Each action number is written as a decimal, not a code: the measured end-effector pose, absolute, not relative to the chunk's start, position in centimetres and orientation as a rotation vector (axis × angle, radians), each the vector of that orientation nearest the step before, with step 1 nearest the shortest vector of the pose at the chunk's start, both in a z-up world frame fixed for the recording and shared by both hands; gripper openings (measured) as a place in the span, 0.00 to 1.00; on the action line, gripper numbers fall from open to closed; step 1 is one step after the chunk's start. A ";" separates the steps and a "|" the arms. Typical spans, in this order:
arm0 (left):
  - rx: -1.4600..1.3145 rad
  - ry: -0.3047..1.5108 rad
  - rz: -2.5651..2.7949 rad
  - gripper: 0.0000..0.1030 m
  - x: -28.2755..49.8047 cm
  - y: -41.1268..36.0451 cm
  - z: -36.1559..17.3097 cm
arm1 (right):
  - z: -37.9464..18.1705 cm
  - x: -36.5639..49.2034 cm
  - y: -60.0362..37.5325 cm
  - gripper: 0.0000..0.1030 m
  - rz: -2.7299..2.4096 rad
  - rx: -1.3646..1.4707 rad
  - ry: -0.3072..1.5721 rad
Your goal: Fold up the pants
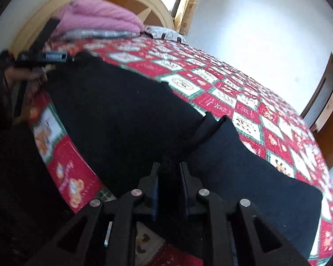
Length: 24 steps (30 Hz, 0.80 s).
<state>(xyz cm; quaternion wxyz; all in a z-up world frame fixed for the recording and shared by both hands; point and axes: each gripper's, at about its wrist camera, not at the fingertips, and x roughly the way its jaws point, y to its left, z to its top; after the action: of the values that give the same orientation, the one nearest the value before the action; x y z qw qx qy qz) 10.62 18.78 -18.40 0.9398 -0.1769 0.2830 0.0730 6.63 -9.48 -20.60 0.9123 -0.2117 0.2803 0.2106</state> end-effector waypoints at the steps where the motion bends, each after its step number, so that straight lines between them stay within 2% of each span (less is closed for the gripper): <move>1: -0.368 0.569 0.156 1.00 10.5 19.1 -18.3 | -20.0 6.7 -10.0 0.17 0.439 -0.400 0.565; 4: -0.399 0.584 0.161 1.00 10.8 19.7 -18.7 | -18.4 7.4 -11.6 0.20 0.429 -0.277 0.540; 5: -0.394 0.601 0.166 1.00 10.9 19.6 -19.0 | -18.2 7.6 -11.8 0.27 0.420 -0.253 0.541; 6: -0.383 0.603 0.171 1.00 11.1 19.4 -19.3 | -18.0 8.2 -12.2 0.30 0.394 -0.224 0.548; 9: -0.333 0.608 0.180 1.00 11.8 18.9 -19.5 | -18.7 9.2 -12.4 0.31 0.369 -0.196 0.590; 12: -0.287 0.625 0.188 1.00 11.7 18.3 -19.9 | -20.3 9.9 -11.1 0.31 0.424 -0.232 0.676; 15: -0.266 0.628 0.190 1.00 11.8 18.1 -20.1 | -21.5 8.9 -9.2 0.39 0.404 -0.368 0.652; 20: -0.264 0.661 0.186 0.99 11.5 18.2 -20.0 | -21.0 7.8 -9.2 0.40 0.436 -0.382 0.631; 24: -0.268 0.670 0.184 0.93 11.1 17.8 -20.0 | -19.9 7.2 -10.3 0.40 0.419 -0.335 0.600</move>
<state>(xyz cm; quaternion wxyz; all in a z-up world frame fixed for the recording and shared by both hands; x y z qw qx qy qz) 11.05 17.84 -19.95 0.9314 -0.1311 0.3274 0.0897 7.20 -10.27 -19.92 0.9202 -0.1629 0.2918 0.2040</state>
